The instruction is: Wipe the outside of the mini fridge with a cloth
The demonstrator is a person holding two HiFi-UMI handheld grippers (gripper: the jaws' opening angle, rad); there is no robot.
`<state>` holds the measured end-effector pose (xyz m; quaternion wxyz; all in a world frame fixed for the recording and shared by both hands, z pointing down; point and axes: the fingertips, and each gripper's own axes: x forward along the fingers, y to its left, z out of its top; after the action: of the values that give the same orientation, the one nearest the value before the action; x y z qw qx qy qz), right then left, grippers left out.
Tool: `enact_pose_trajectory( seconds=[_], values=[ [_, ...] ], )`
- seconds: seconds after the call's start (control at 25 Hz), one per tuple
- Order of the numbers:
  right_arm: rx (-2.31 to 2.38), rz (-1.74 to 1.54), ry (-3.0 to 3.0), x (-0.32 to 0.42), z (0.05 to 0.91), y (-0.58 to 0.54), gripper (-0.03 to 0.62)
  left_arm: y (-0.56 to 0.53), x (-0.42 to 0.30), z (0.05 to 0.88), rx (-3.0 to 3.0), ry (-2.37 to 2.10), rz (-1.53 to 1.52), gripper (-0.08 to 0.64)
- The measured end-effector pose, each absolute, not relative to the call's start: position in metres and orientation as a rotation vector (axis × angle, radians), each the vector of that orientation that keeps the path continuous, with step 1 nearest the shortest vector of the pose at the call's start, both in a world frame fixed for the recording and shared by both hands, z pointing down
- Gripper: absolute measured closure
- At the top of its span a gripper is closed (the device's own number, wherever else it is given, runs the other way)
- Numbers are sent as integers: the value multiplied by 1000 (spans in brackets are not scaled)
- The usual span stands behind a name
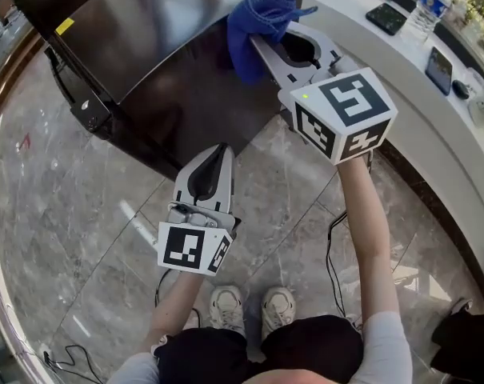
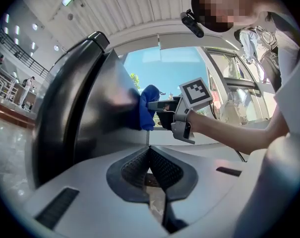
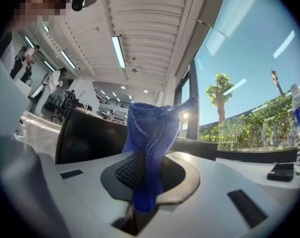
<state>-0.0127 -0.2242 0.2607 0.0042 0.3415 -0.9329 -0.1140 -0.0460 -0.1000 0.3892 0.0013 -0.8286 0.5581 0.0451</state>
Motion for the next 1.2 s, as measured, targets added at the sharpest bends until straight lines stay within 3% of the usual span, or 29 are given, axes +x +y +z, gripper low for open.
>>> enact_pose_trajectory(
  seconds=[0.44,0.84,1.2],
  values=[
    [1399,-383,-2695,61,263,-331,520,-112,-51,404,-2620,1814,132,555],
    [1511,-374,-2610,76,266,-353,520,-87,-87,409,-2559,1946,154,555],
    [1355,-358,-2821,57,274,-261,520,-72,-109,410,-2522,2002,143,555]
  ],
)
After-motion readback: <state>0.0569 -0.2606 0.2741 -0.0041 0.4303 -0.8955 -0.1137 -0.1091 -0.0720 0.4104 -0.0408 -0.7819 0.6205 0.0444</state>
